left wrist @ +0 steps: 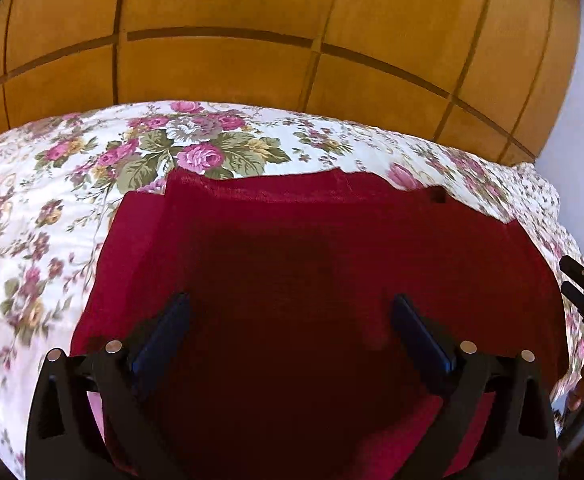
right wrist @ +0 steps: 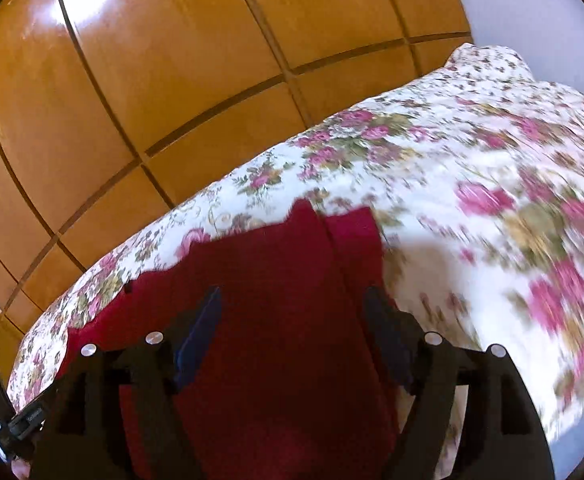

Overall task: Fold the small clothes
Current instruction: 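Lower the folded hem onto the sweater and open both tools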

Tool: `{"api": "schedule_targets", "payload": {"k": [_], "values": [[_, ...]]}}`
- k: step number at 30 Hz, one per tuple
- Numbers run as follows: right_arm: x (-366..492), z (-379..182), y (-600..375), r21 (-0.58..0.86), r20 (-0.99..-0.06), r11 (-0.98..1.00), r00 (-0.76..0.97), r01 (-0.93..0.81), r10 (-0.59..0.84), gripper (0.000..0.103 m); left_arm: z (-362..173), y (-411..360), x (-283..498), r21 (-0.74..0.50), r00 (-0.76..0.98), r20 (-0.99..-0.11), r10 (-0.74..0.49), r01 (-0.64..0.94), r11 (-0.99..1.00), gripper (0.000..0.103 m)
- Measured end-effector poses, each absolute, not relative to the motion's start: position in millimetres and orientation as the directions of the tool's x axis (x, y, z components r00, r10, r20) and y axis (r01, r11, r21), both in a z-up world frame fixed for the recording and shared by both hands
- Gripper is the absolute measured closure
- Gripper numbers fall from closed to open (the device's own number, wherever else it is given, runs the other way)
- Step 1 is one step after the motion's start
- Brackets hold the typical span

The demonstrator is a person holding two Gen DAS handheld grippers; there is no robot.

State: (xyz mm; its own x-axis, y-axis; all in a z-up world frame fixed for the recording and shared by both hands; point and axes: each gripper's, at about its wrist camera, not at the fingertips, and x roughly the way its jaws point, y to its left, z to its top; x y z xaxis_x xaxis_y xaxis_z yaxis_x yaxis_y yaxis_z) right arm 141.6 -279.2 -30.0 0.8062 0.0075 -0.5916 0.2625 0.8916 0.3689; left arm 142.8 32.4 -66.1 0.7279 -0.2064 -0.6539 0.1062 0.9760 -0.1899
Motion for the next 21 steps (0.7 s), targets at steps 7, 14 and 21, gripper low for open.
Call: {"api": "schedule_targets", "payload": {"k": [7,14,21], "values": [[101,-60,-278,0.215,-0.687,0.899,0.713,0.381,-0.138,0.03,-75,30,100,-0.112,0.742,-0.647,-0.178,0.138,0.984,0.004],[89,-74,-287,0.096,-0.712,0.89,0.655,0.447,-0.252,0.017,-86,29,80,-0.021,0.737,-0.661,-0.143,0.172,0.985,0.004],[68,-46,-256,0.167,-0.645,0.917,0.743,0.363,-0.177,0.014,-66,51,67,-0.186,0.744,-0.635,-0.206,0.112,0.976,0.004]]}}
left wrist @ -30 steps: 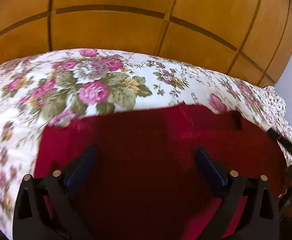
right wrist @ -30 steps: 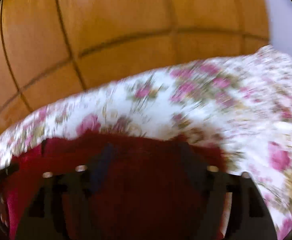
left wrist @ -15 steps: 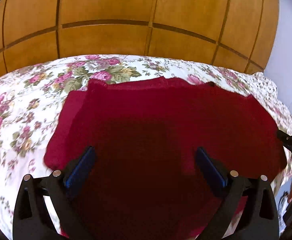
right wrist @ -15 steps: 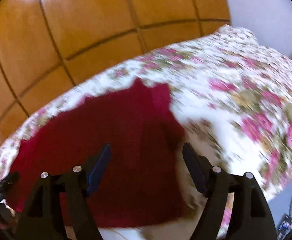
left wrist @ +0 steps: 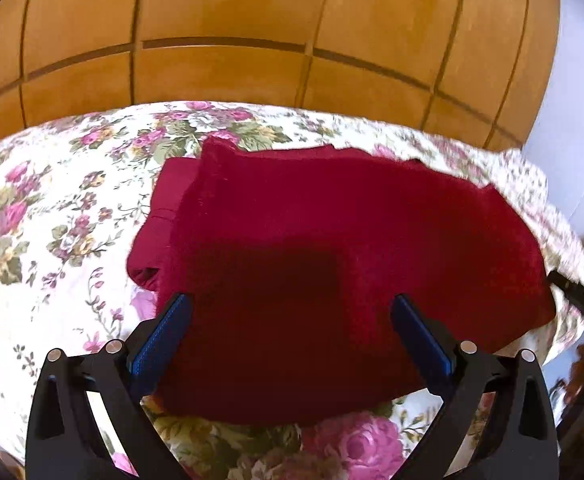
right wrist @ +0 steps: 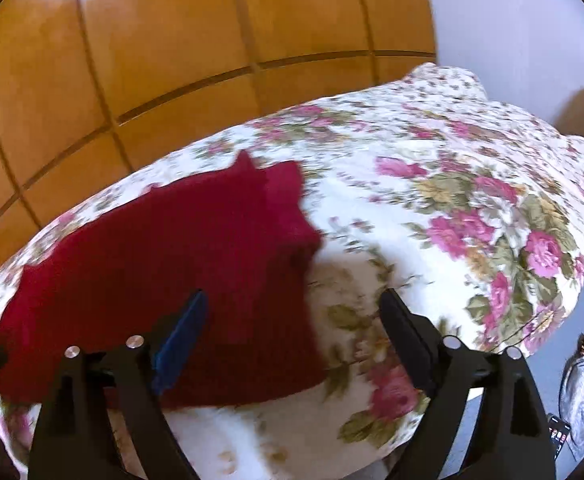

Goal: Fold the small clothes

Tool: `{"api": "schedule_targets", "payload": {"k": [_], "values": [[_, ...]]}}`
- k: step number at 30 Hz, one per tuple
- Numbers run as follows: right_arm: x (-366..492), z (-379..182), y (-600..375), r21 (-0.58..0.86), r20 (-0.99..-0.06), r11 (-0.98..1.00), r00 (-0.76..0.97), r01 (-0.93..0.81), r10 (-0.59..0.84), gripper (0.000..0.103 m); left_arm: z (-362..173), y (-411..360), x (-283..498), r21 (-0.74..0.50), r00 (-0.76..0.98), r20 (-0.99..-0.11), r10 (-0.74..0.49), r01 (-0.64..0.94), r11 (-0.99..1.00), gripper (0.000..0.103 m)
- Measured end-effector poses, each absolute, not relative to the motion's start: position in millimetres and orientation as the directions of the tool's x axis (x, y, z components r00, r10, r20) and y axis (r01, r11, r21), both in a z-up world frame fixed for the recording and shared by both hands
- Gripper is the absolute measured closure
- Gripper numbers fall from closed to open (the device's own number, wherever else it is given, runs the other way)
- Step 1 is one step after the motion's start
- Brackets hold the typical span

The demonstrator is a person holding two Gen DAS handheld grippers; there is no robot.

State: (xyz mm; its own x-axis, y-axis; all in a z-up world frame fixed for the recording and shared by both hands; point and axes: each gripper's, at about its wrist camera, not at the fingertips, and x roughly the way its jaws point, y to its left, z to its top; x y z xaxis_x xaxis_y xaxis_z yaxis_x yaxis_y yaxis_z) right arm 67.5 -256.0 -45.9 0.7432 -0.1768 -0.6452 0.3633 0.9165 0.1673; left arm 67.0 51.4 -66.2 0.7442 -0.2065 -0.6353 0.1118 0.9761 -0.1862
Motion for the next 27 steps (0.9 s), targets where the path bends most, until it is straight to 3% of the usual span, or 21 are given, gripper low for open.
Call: {"api": "schedule_targets", "payload": {"k": [4,6,7,9,13,19,22,24,25,27], "values": [[60,-64,-258,0.229,-0.714,0.878,0.686,0.42,-0.142,0.014,-66,55,63,-0.126,0.753,-0.645,-0.133,0.067,0.99,0.004],[54,-78,-266,0.323,-0.731,0.836,0.678,0.445,-0.079,0.023,-72,59,63,-0.091,0.738,-0.67,-0.082,0.029,0.995,0.004],[53,-83,-266,0.356,-0.735,0.823,0.676,0.443,-0.046,0.033,-77,62,65,-0.092,0.72,-0.69,-0.074,0.014,0.996,0.004],[51,-84,-266,0.398,-0.72,0.811,0.694,0.43,-0.015,0.042,-89,69,70,-0.11,0.674,-0.735,-0.066,-0.022,0.994,0.004],[56,-68,-262,0.393,-0.69,0.849,0.724,0.353,0.019,0.089,-91,67,69,-0.102,0.672,-0.738,-0.062,-0.02,0.995,0.004],[56,-51,-262,0.28,-0.663,0.888,0.743,0.364,-0.095,0.091,-92,70,72,-0.103,0.665,-0.744,-0.07,-0.011,0.995,0.004],[61,-74,-263,0.249,-0.707,0.894,0.701,0.373,-0.095,0.09,-92,69,72,-0.099,0.664,-0.745,-0.067,-0.011,0.995,0.004],[57,-79,-261,0.255,-0.687,0.893,0.719,0.37,-0.102,0.088,-93,68,72,-0.096,0.663,-0.746,-0.066,-0.009,0.995,0.004],[56,-78,-261,0.252,-0.687,0.893,0.718,0.373,-0.106,0.083,-92,68,72,-0.098,0.662,-0.746,-0.068,-0.009,0.995,0.004],[53,-73,-263,0.249,-0.697,0.881,0.706,0.402,-0.125,0.055,-93,68,71,-0.1,0.663,-0.746,-0.067,-0.011,0.995,0.004]]}}
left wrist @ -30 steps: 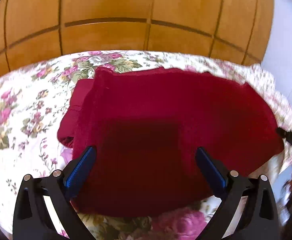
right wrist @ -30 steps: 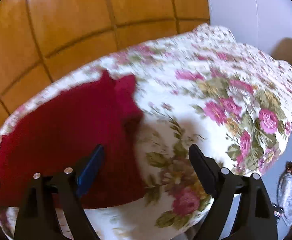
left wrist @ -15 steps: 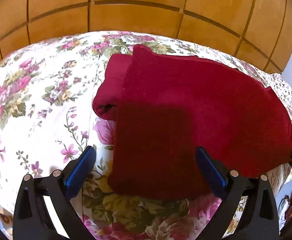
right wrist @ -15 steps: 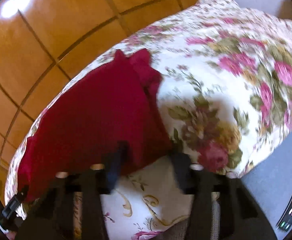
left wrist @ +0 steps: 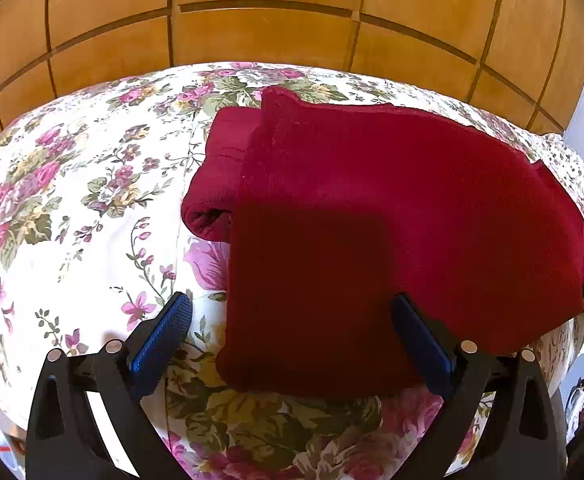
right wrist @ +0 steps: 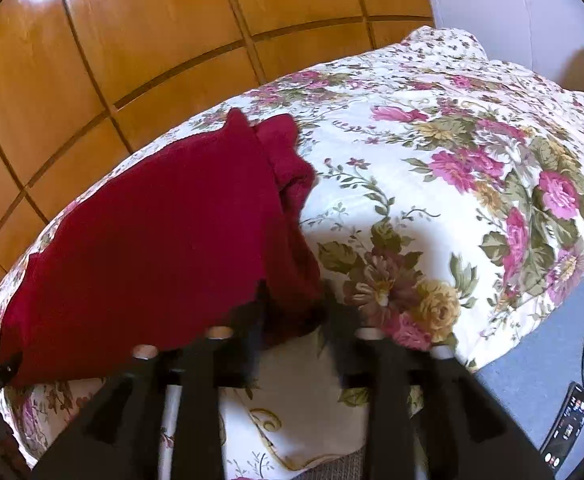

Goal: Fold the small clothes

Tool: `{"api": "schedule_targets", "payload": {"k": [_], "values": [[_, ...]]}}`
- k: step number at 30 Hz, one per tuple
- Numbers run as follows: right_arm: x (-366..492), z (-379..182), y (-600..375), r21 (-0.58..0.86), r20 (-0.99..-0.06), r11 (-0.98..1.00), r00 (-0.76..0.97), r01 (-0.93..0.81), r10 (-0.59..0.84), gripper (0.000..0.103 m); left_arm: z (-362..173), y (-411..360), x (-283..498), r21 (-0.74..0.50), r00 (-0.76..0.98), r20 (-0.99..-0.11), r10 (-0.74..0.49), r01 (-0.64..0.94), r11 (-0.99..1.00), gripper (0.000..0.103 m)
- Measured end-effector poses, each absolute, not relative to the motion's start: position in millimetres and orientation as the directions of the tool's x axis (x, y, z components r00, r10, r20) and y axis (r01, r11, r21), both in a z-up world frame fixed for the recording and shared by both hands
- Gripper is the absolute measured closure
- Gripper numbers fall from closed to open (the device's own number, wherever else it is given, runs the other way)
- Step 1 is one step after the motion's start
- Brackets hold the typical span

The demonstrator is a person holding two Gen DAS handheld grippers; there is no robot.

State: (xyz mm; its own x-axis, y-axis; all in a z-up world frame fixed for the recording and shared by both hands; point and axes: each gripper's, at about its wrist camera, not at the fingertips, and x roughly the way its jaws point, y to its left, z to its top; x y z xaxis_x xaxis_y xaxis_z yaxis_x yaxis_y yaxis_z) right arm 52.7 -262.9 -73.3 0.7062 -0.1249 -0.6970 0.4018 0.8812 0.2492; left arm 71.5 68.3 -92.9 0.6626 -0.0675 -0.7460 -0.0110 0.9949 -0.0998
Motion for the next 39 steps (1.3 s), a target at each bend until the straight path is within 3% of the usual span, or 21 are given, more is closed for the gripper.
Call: {"api": "schedule_targets", "payload": {"k": [1,2,7,22,28,31,39], "values": [[48,-71,-265,0.258,-0.693,0.866,0.707,0.428,-0.143,0.037,-93,68,71,-0.099,0.663,-0.746,-0.066,-0.012,0.995,0.004],[43,-69,-268,0.277,-0.68,0.853,0.717,0.442,-0.15,0.036,-93,68,71,-0.096,0.663,-0.746,-0.063,-0.014,0.995,0.004],[34,-59,-263,0.264,-0.654,0.863,0.737,0.431,-0.168,0.036,-92,69,73,-0.099,0.658,-0.75,-0.067,-0.011,0.995,0.004],[56,-26,-213,0.273,-0.599,0.934,0.8,0.229,-0.021,0.036,-90,72,76,-0.102,0.642,-0.764,-0.067,-0.017,0.995,0.004],[94,-36,-182,0.235,-0.638,0.964,0.768,0.12,0.06,0.047,-90,71,76,-0.104,0.64,-0.765,-0.07,-0.015,0.994,0.004],[115,-64,-174,0.162,-0.738,0.979,0.674,0.122,0.038,0.049,-91,72,76,-0.105,0.639,-0.766,-0.073,-0.013,0.994,0.004],[112,-69,-179,0.164,-0.714,0.981,0.699,0.099,0.049,0.048,-90,75,77,-0.12,0.642,-0.762,-0.078,-0.022,0.993,0.004]]}}
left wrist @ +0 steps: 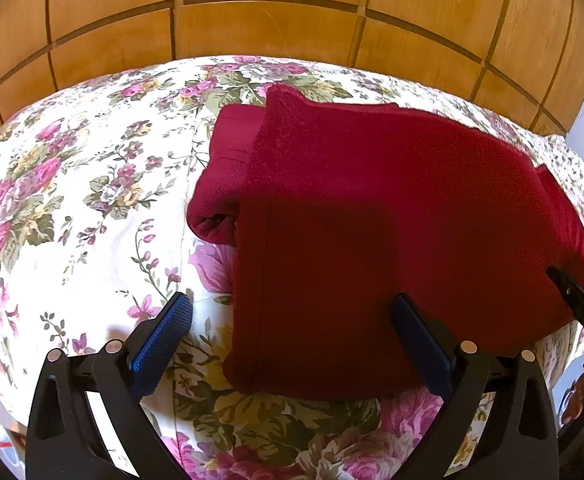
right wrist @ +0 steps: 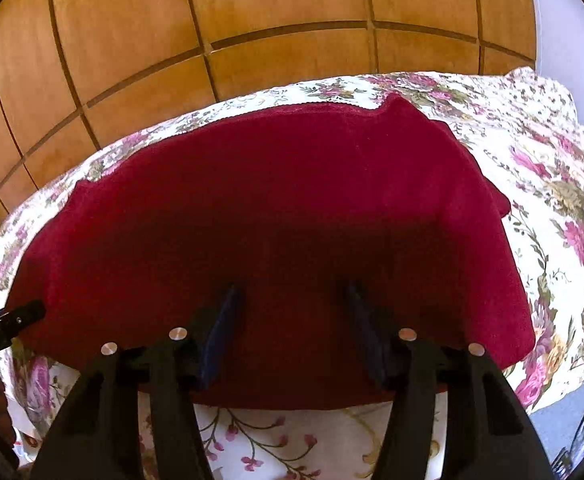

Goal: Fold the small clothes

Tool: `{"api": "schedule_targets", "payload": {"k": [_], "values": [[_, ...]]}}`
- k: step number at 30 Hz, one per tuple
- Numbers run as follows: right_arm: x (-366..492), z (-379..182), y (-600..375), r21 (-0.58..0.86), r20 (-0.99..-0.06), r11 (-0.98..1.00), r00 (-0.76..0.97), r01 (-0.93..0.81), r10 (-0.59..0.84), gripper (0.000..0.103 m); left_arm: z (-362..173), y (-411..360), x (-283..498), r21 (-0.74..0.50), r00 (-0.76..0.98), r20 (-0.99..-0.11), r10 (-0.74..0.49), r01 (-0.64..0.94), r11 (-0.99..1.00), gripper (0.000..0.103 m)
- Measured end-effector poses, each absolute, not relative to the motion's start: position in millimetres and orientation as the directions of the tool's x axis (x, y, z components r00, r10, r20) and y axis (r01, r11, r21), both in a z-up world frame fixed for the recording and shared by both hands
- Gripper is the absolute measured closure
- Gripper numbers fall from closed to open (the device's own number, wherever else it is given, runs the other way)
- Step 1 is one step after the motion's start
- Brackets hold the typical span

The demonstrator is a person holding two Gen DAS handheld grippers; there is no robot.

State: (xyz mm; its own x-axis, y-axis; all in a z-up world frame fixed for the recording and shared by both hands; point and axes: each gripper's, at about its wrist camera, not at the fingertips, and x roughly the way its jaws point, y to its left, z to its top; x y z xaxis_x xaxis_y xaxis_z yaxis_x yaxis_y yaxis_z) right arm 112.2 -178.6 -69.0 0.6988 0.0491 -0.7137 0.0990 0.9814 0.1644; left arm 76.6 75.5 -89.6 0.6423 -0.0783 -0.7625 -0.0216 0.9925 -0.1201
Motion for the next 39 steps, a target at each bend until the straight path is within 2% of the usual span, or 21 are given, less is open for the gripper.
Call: {"api": "schedule_targets", "payload": {"k": [6,8,12,14,17,21,25,26,27,28,30,32,35,39], "values": [[94,-49,-181,0.3,-0.646,0.951,0.749,0.071,0.147,0.051,-73,108,85,-0.241,0.699,-0.7,-0.146,-0.039,0.97,0.004],[94,-44,-176,0.317,-0.635,0.948,0.751,0.038,0.182,0.058,-70,121,92,-0.303,0.715,-0.674,-0.185,-0.039,0.952,0.004],[102,-45,-170,0.365,-0.636,0.931,0.73,-0.002,0.25,0.066,-82,133,115,-0.418,0.66,-0.682,-0.314,-0.001,0.908,0.004],[108,-50,-170,0.379,-0.647,0.925,0.718,0.014,0.254,0.066,-90,134,126,-0.429,0.623,-0.706,-0.338,0.004,0.903,0.004],[113,-65,-175,0.386,-0.681,0.921,0.687,0.043,0.254,0.072,-93,135,130,-0.441,0.626,-0.691,-0.361,0.031,0.897,0.004],[113,-66,-175,0.373,-0.679,0.927,0.69,0.031,0.25,0.071,-95,146,135,-0.499,0.636,-0.669,-0.386,0.002,0.867,0.004],[111,-68,-175,0.381,-0.673,0.924,0.695,0.03,0.255,0.071,-94,143,146,-0.474,0.621,-0.686,-0.379,0.015,0.881,0.004],[111,-69,-175,0.386,-0.671,0.922,0.696,0.031,0.257,0.071,-95,143,150,-0.465,0.618,-0.689,-0.379,0.025,0.885,0.01],[111,-70,-176,0.391,-0.67,0.92,0.696,0.033,0.26,0.071,-96,145,153,-0.454,0.616,-0.698,-0.365,0.014,0.891,0.027],[111,-70,-176,0.393,-0.669,0.919,0.696,0.034,0.261,0.071,-97,147,156,-0.46,0.614,-0.702,-0.361,-0.004,0.888,0.035],[110,-70,-175,0.391,-0.671,0.92,0.694,0.032,0.261,0.071,-97,152,159,-0.543,0.601,-0.67,-0.436,0.003,0.84,0.064],[110,-70,-175,0.393,-0.674,0.919,0.691,0.036,0.261,0.07,-92,152,159,-0.558,0.598,-0.667,-0.445,-0.005,0.83,0.074],[112,-69,-176,0.394,-0.683,0.918,0.682,0.043,0.261,0.07,-69,145,152,-0.557,0.622,-0.638,-0.455,0.036,0.83,0.082],[114,-65,-175,0.392,-0.694,0.919,0.67,0.047,0.262,0.067,-27,129,144,-0.589,0.644,-0.558,-0.523,0.136,0.797,0.086]]}}
